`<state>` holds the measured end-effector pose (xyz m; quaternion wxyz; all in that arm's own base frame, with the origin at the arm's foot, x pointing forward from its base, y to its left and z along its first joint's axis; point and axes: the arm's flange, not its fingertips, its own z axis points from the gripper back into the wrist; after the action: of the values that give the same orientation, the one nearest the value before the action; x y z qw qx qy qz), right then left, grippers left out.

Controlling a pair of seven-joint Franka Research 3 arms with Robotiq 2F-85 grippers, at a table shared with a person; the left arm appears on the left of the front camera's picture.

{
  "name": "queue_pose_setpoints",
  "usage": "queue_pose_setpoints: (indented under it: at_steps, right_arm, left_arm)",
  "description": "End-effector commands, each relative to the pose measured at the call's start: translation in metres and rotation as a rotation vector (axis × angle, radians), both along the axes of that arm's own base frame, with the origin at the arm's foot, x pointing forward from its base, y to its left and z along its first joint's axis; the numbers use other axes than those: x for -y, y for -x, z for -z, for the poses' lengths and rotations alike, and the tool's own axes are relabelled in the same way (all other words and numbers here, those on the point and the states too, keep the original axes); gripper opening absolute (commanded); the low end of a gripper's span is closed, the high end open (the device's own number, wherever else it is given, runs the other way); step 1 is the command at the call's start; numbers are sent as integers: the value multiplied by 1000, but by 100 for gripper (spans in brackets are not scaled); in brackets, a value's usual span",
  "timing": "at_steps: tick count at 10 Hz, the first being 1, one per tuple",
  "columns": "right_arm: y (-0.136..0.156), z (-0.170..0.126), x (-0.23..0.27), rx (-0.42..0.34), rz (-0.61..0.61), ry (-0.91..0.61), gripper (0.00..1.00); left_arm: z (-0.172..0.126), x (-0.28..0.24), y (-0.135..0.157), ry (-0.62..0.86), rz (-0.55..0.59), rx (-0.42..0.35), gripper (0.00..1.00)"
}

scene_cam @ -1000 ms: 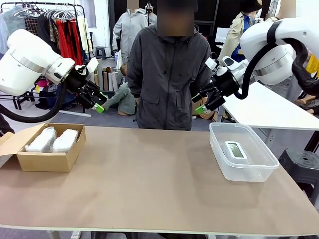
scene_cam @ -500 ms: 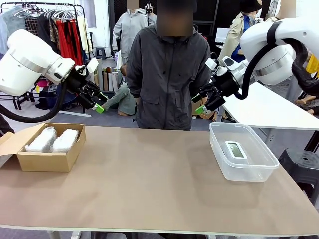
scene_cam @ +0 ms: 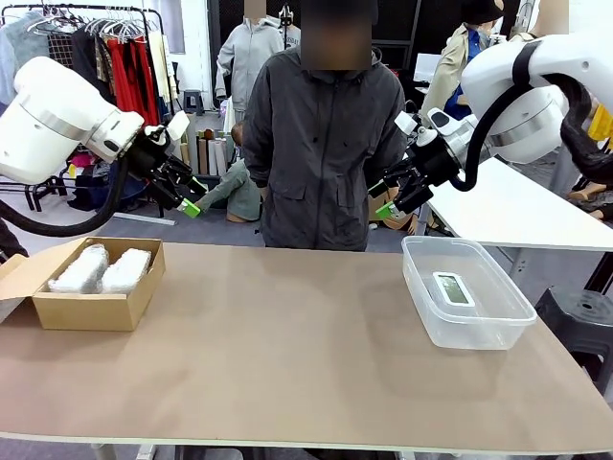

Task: Separate and place wrapped and unwrapped clocks.
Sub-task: If the picked Digital clock is wrapped, place it in the Package Box ; if not, place it in the Organizing box.

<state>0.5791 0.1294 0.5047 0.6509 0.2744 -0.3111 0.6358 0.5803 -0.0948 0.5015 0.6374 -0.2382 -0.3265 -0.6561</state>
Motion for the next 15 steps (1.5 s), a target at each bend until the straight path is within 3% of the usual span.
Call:
queue_pose_setpoints:
  at_steps: [1,15]
  right_arm:
    - [1,-1,0,4,4,0,100]
    - [1,-1,0,4,4,0,100]
  left_arm:
    - [-1,-1,1,-1,5,7,100]
    - [-1,-1,1,-1,5,7,100]
